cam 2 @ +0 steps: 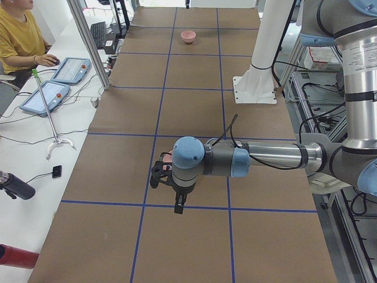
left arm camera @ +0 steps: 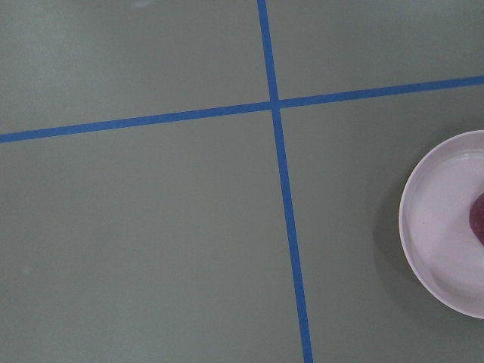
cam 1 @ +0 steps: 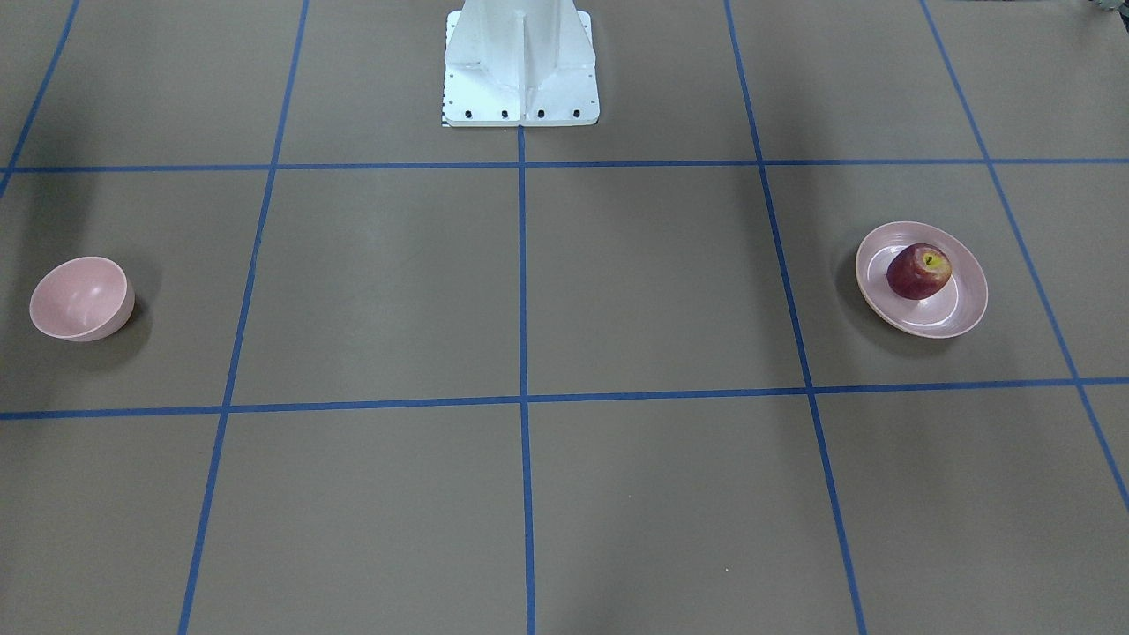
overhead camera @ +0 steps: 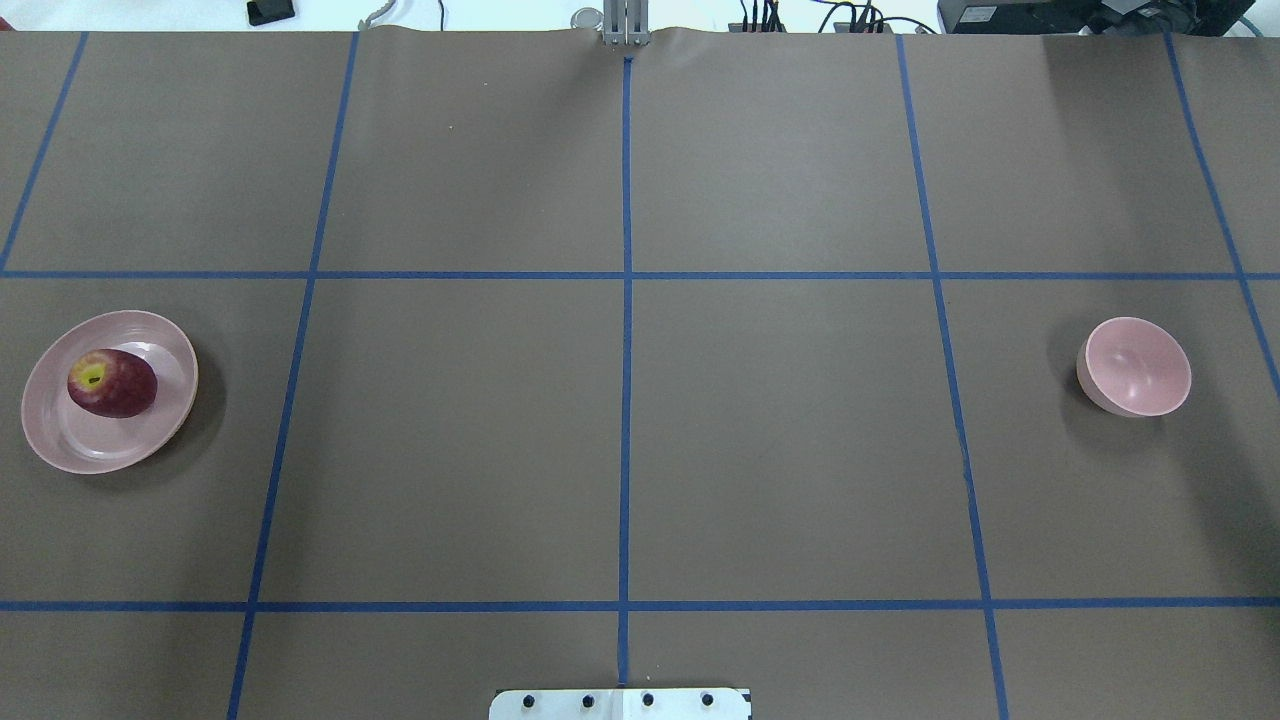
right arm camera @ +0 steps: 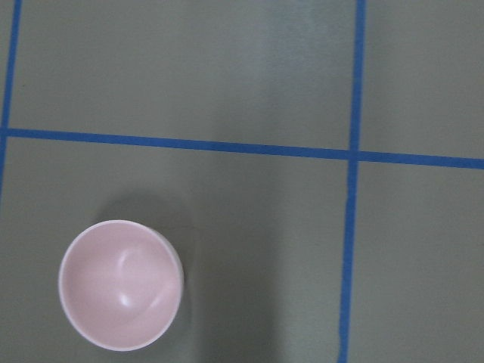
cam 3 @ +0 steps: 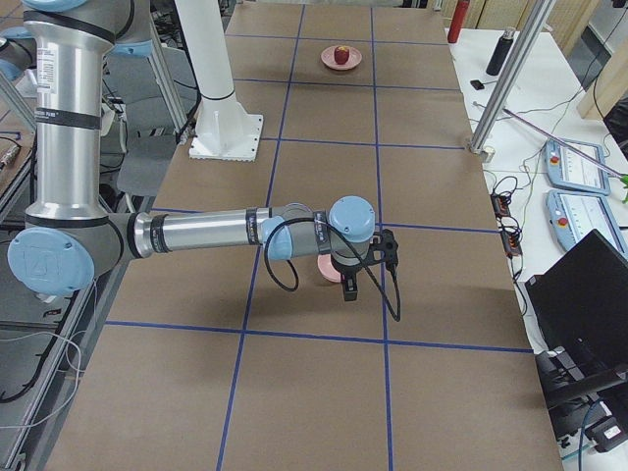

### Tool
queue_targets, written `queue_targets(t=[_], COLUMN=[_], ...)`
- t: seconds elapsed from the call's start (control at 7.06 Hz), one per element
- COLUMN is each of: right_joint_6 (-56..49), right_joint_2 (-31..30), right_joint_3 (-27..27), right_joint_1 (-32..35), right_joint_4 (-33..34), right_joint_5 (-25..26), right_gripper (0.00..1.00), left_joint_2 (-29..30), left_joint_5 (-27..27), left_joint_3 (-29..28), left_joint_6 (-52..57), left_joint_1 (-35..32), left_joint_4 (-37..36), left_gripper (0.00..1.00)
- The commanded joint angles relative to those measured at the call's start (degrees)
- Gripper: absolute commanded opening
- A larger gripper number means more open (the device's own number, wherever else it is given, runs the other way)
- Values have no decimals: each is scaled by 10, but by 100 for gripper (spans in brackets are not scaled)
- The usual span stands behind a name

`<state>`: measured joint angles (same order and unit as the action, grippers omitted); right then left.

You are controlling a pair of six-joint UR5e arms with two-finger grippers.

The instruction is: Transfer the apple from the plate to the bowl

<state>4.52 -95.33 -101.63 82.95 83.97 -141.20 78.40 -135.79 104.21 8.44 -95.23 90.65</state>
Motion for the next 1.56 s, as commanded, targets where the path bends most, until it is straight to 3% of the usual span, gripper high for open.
queue_targets(t=[0.0,0.28,0.43,0.57,0.71,0.85,0.99,1.42], right_joint_6=[119,243,268,271,271,271,271,275], right_joint_2=[-4,-8,-8,-8,-9,-10,-13,-12], right_joint_3=[17,91,117,118,118,118,118,110], right_joint_1=[-75,-156,-172,-181,-190,-192,-192,-192], right_joint_4=[-108,-287,-333,-337,-337,-336,-336,-333], right_joint_5=[63,105,106,104,105,102,101,95], right_gripper=[100,100,96,86,61,19,0,0], left_joint_2=[0,0,0,-1,-4,-7,-8,-11], left_joint_5=[0,0,0,0,0,0,-1,-1], left_joint_3=[-1,-1,-2,-4,-4,-4,-4,-3], left_joint_6=[0,0,0,1,1,1,1,2], left_joint_1=[0,0,0,0,0,0,0,0], left_joint_4=[0,0,0,0,0,1,1,2], left_gripper=[98,98,98,98,98,98,98,98])
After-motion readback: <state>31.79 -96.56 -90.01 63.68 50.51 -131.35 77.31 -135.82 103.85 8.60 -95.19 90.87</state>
